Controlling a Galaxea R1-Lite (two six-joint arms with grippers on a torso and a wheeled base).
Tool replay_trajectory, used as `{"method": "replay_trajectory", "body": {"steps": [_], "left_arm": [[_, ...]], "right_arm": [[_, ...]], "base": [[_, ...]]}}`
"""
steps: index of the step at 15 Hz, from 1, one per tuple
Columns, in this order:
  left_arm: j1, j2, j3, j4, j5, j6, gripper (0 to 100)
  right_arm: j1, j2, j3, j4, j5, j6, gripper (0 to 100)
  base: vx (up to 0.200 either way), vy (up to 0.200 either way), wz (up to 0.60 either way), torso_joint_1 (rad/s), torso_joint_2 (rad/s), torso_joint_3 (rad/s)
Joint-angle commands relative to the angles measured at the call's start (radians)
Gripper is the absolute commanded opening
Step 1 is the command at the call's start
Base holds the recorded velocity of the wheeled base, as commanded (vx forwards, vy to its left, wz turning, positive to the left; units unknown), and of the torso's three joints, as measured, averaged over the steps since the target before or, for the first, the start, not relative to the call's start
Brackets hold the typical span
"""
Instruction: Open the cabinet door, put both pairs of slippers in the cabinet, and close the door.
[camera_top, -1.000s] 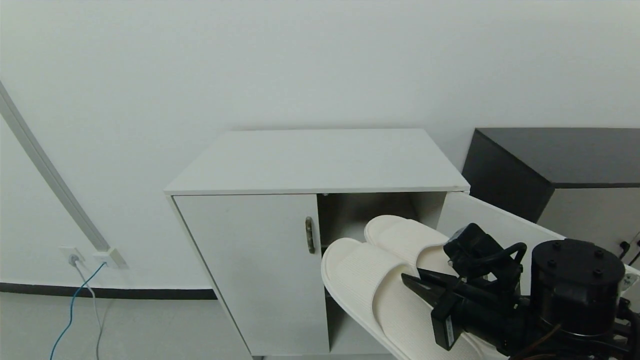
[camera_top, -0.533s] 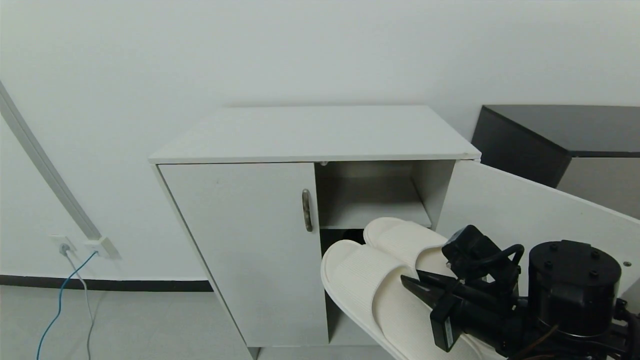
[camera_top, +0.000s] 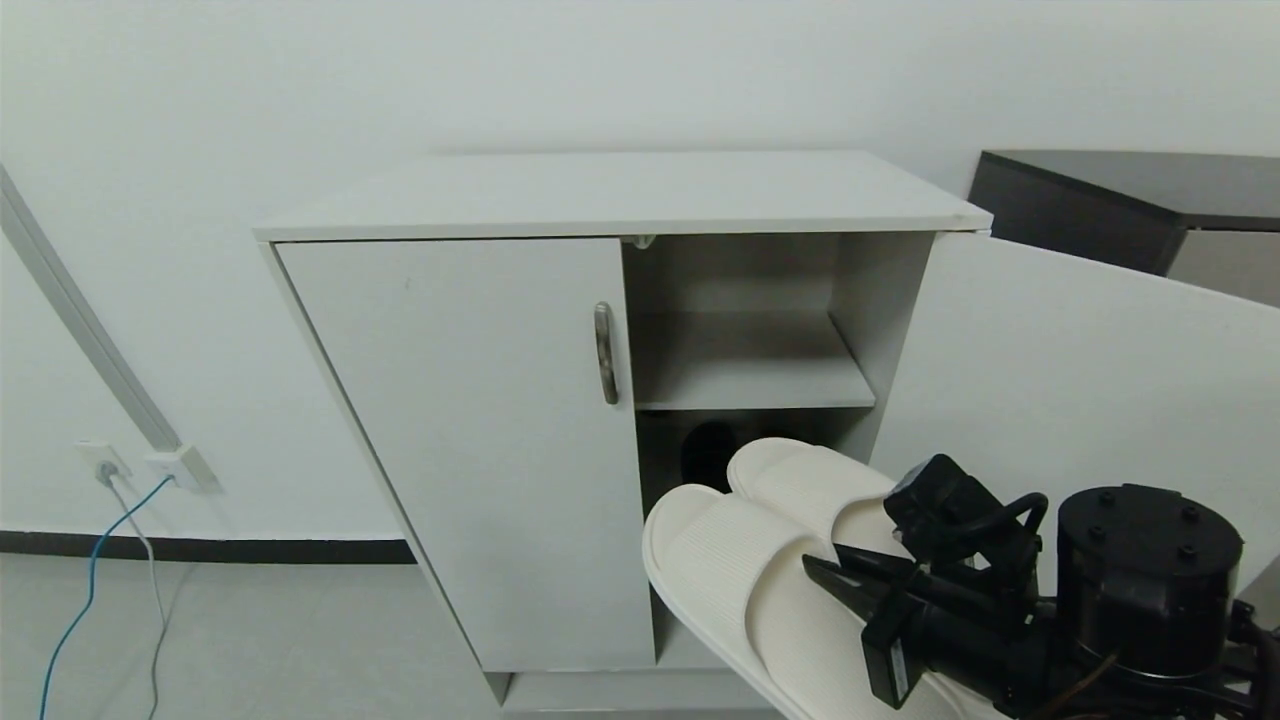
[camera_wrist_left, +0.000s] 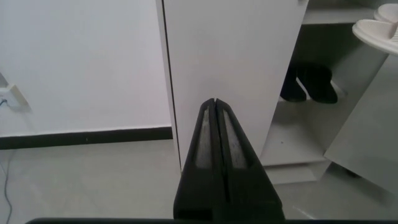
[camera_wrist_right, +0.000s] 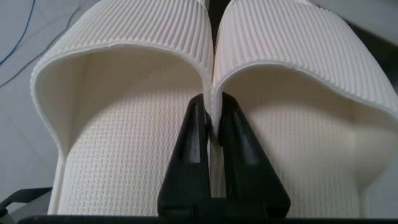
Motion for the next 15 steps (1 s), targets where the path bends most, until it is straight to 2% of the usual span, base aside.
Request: {"method": "replay_trajectory", "body": {"steps": [1, 5, 12, 15], "left_arm": [[0.0, 0.001, 0.0, -0.001, 0.0, 0.0, 0], [0.0, 0.001, 0.0, -0.001, 0.0, 0.0, 0], [0.0, 0.001, 0.0, -0.001, 0.0, 0.0, 0], [0.0, 0.001, 0.0, -0.001, 0.0, 0.0, 0]], "right_arm": [[0.0, 0.002, 0.002, 0.0, 0.0, 0.0, 0], [0.0, 0.002, 0.009, 0.0, 0.0, -0.001, 0], [0.026, 0.0, 0.039, -0.028, 0.002, -0.009, 0], [0.028, -0.003, 0.044, -0.034, 0.002, -0.009, 0]], "base": [[0.0, 0.0, 0.0, -0.041, 0.45, 0.388], [0.0, 0.0, 0.0, -0.028, 0.42, 0.387], [0.0, 0.0, 0.0, 0.001, 0.01, 0.009], [0.0, 0.0, -0.6, 0.004, -0.03, 0.002]]}}
